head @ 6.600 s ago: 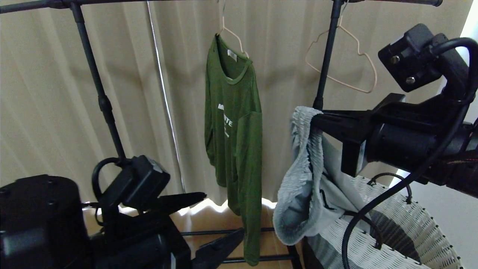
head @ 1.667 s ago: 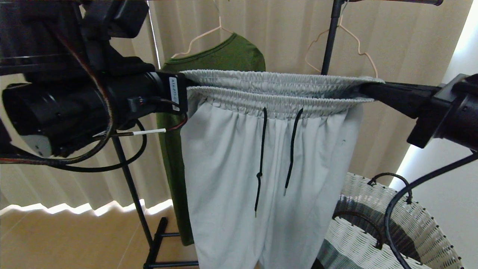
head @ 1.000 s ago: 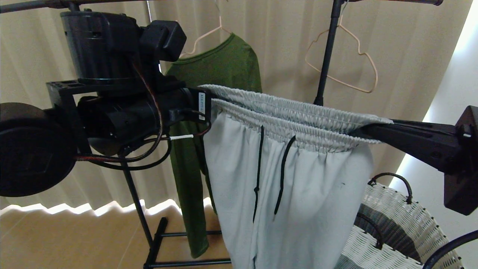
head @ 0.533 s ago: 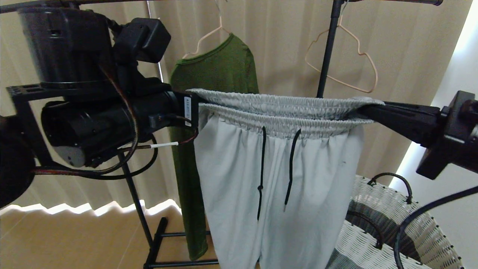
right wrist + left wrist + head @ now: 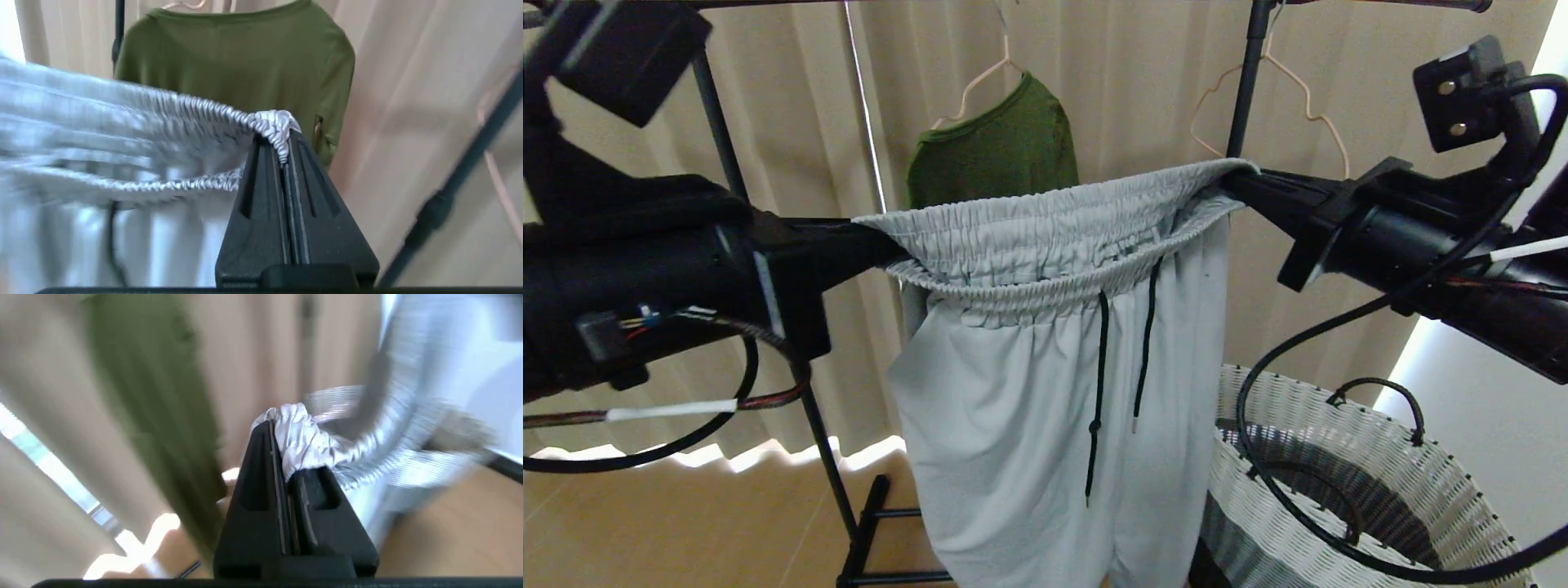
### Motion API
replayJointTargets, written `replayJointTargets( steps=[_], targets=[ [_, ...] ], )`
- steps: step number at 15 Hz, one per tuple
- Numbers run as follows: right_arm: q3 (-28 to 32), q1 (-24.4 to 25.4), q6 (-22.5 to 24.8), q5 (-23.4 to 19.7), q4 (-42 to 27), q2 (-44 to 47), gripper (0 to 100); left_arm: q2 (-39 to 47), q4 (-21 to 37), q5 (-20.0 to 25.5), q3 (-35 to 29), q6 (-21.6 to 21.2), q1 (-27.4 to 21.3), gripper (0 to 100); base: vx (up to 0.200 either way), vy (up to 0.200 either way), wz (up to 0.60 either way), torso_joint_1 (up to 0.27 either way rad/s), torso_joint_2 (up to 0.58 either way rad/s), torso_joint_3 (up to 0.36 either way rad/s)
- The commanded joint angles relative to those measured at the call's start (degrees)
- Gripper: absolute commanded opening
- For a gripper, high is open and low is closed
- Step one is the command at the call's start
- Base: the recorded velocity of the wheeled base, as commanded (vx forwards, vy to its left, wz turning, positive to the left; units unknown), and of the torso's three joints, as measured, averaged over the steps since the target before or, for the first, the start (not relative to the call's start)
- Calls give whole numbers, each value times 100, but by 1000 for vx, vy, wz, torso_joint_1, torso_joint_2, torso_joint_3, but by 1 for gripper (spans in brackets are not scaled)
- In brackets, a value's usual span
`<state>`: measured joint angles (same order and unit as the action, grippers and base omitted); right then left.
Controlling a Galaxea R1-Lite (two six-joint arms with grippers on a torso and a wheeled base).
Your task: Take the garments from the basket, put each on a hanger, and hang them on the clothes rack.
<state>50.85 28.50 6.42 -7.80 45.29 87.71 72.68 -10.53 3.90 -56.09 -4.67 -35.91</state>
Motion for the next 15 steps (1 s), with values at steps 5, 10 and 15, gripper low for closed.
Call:
replayJointTargets(
  steps=[5, 10, 15],
  targets=[
    [373, -3, -10, -2, 33, 703, 0, -931, -28, 401, 590, -553, -302, 0, 0, 0, 0, 0, 0, 0],
    [321, -3, -1, 59, 112, 554, 0, -764, -28, 260, 555, -588, -241, 0, 0, 0, 0, 0, 0, 0],
    [118, -3, 8, 411, -20, 36, 0, -175, -89, -1216, 274, -561, -241, 0, 0, 0, 0, 0, 0, 0]
  ],
)
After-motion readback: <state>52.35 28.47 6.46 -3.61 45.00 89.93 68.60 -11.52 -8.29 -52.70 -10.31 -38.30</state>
